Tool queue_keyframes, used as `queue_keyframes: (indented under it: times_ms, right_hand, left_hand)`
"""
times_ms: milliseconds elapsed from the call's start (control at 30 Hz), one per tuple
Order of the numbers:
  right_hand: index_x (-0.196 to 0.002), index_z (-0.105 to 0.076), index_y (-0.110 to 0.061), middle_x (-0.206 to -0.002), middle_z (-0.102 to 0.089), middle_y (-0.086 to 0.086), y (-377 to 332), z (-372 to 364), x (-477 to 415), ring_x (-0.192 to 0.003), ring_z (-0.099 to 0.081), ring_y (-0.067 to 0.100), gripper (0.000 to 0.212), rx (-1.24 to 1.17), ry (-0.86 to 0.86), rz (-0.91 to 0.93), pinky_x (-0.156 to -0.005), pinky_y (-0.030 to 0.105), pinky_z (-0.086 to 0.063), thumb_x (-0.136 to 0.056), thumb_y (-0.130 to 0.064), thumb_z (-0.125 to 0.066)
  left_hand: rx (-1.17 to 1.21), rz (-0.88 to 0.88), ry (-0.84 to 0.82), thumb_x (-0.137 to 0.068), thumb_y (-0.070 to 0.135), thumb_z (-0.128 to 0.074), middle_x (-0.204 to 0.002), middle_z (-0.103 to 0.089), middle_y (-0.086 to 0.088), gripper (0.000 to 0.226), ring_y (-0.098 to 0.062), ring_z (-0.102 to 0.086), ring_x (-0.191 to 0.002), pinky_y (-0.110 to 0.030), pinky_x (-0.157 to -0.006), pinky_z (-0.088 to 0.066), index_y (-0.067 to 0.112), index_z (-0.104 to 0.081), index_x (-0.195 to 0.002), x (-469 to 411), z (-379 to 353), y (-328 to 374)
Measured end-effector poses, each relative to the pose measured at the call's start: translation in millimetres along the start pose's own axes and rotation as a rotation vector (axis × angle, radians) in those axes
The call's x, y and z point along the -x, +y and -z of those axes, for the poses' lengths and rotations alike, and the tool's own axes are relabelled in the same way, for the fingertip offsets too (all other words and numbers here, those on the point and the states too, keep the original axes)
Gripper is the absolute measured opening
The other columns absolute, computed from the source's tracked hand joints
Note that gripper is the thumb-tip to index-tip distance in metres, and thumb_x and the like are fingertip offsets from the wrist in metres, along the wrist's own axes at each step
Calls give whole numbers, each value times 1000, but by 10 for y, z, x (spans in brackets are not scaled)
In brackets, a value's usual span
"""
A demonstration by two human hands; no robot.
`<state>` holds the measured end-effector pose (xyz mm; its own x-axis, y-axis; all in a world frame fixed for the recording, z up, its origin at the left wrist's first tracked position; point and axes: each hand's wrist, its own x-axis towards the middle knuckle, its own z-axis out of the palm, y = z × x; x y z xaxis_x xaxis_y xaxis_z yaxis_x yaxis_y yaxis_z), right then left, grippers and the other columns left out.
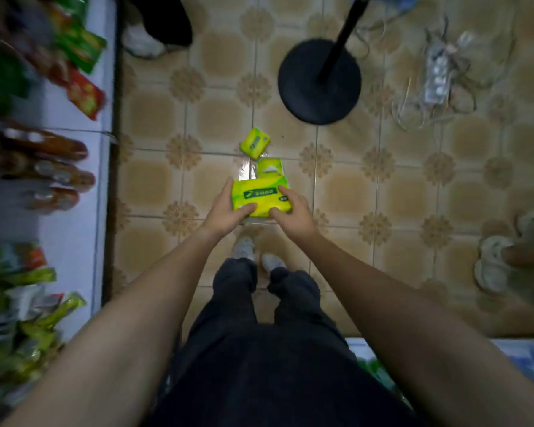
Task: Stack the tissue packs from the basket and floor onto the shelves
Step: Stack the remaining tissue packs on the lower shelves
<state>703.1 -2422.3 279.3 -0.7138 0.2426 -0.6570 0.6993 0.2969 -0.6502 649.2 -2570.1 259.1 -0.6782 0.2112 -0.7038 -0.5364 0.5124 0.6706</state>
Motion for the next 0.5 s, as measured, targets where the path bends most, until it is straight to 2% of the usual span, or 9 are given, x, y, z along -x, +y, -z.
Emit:
queue_keyframes:
  times_ms: [67,100,133,233,267,333,367,433,500]
  right_hand:
    - [-139,-40,-10,-137,-40,17,-416,72,197,-126,-41,26,62,51,-16,114,-105,30,-32,-82,-20,-62]
    - [-139,-41,-10,-136,-41,17,-606,91,278,-126,-41,26,62,75,-15,173,-105,30,-33,-81,-20,-62]
    - [-138,-42,-10,-136,-42,17,-780,90,357,-126,-41,26,61,91,-18,229,-104,30,-33,-81,-18,-62]
    - [-138,-41,-10,-133,-46,17,-1204,46,585,-124,-43,27,61,109,-44,397,-103,30,-33,-81,-7,-61]
    - [-138,-40,-9,-132,-46,18,-1310,18,646,-124,-43,27,61,103,-67,458,-101,27,-33,-81,-4,-61]
    - [-138,-40,-7,-134,-44,17,-1491,-64,807,-125,-42,26,61,106,-125,550,-96,20,-30,-81,-1,-60]
    - [-137,-40,-7,-135,-43,17,-1577,-119,918,-126,-42,26,61,116,-145,583,-97,20,-31,-80,-1,-61]
    - [-137,-41,-7,-134,-45,18,-1703,-286,1130,-123,-45,28,66,126,-191,622,-101,30,-36,-75,-9,-64]
    - [-137,-41,-8,-133,-46,18,-1804,-514,1323,-122,-47,30,71,131,-246,673,-103,38,-38,-70,-16,-62]
  left_hand:
    - [79,-68,65,-84,12,-68,-139,-44,-9,78,-26,-49,-122,-36,-92,-49,12,-21,-147,297,245,255]
    - [115,-101,110,-84,7,-67,-133,-48,-10,69,-25,-52,-117,-30,-84,-51,13,-30,-141,429,357,357]
    - [155,-123,157,-83,4,-66,-129,-50,-8,64,-23,-52,-114,-28,-82,-51,16,-34,-137,577,463,438]
    - [224,-169,357,-78,10,-73,-144,-37,-9,87,-20,-41,-129,-32,-107,-36,6,-20,-147,914,785,532]
    - [252,-195,417,-77,10,-74,-146,-33,-8,92,-18,-37,-132,-29,-110,-31,7,-16,-148,1030,875,559]
    - [316,-231,506,-78,8,-73,-142,-33,-3,90,-14,-36,-128,-18,-103,-31,6,-16,-148,1298,1013,547]
    - [341,-242,548,-78,9,-73,-139,-36,-3,87,-15,-38,-126,-18,-100,-33,6,-19,-147,1428,1070,519]
    - [386,-261,637,-77,14,-76,-133,-41,-5,80,-20,-45,-121,-29,-101,-40,6,-30,-141,1690,1203,408]
    - [441,-253,758,-78,13,-74,-119,-48,-6,64,-22,-51,-111,-37,-96,-45,5,-39,-132,1959,1384,248]
